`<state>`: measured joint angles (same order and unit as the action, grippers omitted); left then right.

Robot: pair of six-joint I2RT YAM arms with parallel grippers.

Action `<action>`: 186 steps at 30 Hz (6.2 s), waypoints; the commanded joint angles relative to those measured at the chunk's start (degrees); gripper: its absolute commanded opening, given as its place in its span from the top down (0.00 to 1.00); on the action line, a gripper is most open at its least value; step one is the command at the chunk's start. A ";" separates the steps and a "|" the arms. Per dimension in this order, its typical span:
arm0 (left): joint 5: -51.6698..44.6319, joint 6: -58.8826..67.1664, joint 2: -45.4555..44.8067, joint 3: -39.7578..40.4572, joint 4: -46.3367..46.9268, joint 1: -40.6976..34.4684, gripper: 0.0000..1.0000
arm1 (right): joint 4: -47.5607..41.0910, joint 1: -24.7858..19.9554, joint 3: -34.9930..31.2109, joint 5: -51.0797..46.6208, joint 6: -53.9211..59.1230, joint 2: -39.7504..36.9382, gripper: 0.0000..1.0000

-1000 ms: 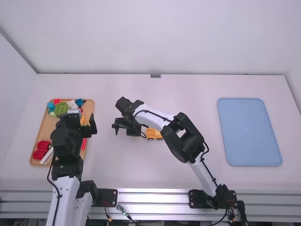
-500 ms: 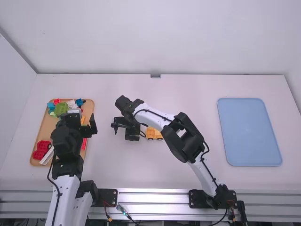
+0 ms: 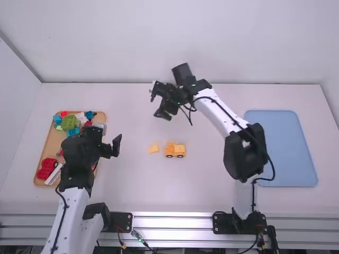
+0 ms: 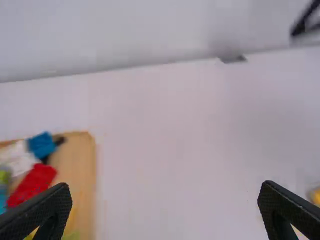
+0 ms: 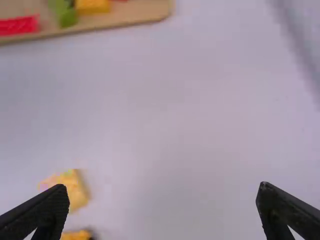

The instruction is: Assemble lego blocks to make yellow taxi

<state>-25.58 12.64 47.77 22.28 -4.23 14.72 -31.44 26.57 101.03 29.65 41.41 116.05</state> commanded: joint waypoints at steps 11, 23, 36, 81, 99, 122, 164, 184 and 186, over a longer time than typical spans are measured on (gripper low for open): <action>-3.52 34.86 34.69 30.71 30.73 -14.56 0.01 | 29.99 -10.03 -36.22 0.15 -13.68 -19.61 0.01; 18.97 40.85 59.39 44.81 39.26 -32.81 0.01 | 49.18 -20.94 -52.61 0.59 -26.75 -23.50 0.01; 12.66 40.79 62.51 44.57 36.92 -32.68 0.09 | 49.18 -23.08 -53.07 5.05 -27.91 -23.50 0.01; 24.06 -44.06 62.93 39.56 30.38 -33.09 0.98 | 52.02 -22.77 -53.09 5.05 -27.96 -23.50 0.01; 20.35 -109.96 62.93 39.41 34.12 -33.03 0.97 | 52.04 -22.77 -53.09 5.03 -27.93 -23.50 0.01; 18.56 -122.36 62.93 39.17 35.50 -33.42 0.01 | 51.65 -22.77 -53.13 3.37 -27.91 -23.50 0.01; 36.72 4.52 59.80 75.49 64.28 -32.06 0.01 | 51.82 -16.24 -53.13 3.37 -27.91 -23.47 0.01; -32.44 83.62 59.80 54.34 63.58 -10.99 0.01 | 51.95 -8.79 -53.11 3.45 -28.30 -23.47 0.01; -34.29 86.42 59.80 50.18 60.83 -10.80 0.01 | 52.06 -8.20 -53.11 2.10 -27.36 -23.47 0.01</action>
<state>-51.35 88.92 108.73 76.14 57.30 3.90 20.45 17.72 48.25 32.38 13.47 93.82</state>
